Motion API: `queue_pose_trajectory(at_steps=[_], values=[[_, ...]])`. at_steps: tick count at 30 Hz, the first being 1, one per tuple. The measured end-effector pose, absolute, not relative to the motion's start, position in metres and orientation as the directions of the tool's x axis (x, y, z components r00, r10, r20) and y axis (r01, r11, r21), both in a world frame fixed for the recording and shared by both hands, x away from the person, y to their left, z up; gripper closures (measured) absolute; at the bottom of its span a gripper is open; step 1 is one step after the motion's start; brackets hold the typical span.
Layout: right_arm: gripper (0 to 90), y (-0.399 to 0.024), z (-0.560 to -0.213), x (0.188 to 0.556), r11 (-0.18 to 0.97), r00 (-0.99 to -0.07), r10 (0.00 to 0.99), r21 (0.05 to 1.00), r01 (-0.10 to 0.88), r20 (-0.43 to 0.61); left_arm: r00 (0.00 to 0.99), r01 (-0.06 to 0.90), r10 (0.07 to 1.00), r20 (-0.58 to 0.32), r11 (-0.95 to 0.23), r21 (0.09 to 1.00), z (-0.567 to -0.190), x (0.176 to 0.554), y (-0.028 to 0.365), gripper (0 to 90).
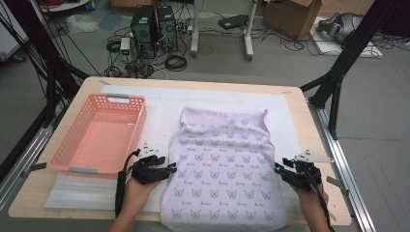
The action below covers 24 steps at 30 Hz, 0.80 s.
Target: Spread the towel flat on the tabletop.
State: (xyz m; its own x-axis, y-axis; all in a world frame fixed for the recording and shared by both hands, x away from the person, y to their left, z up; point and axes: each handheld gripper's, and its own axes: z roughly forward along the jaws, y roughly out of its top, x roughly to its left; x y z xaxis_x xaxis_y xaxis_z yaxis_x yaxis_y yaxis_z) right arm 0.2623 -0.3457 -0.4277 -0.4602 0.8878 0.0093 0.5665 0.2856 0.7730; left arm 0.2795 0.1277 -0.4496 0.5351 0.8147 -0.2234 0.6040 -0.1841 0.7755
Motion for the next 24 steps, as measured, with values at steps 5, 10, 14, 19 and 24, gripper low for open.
queue_pose_trajectory(at_steps=[5, 10, 14, 19, 24], values=[[69.1, -0.346, -0.437, 0.253, 0.306, -0.489, 0.872, 0.742, 0.596, 0.033, 0.544, 0.575, 0.821, -0.174, -0.214, 0.79, -0.452, 0.269, 0.122, 53.8], [87.2, -0.346, -0.445, 0.253, 0.309, -0.513, 0.856, 0.73, 0.61, 0.067, 0.532, 0.567, 0.839, -0.113, -0.254, 0.784, -0.449, 0.271, 0.117, 87.9], [88.3, -0.353, -0.445, 0.253, 0.286, -0.482, 0.874, 0.745, 0.603, 0.055, 0.486, 0.588, 0.861, -0.149, -0.196, 0.785, -0.448, 0.274, 0.126, 88.0], [85.5, -0.353, -0.445, 0.252, 0.271, -0.482, 0.874, 0.76, 0.591, 0.063, 0.484, 0.602, 0.849, -0.211, -0.148, 0.785, -0.451, 0.27, 0.131, 64.6], [64.2, -0.356, -0.443, 0.243, 0.258, -0.48, 0.874, 0.765, 0.591, 0.076, 0.513, 0.608, 0.819, -0.258, -0.135, 0.782, -0.452, 0.257, 0.134, 53.6]])
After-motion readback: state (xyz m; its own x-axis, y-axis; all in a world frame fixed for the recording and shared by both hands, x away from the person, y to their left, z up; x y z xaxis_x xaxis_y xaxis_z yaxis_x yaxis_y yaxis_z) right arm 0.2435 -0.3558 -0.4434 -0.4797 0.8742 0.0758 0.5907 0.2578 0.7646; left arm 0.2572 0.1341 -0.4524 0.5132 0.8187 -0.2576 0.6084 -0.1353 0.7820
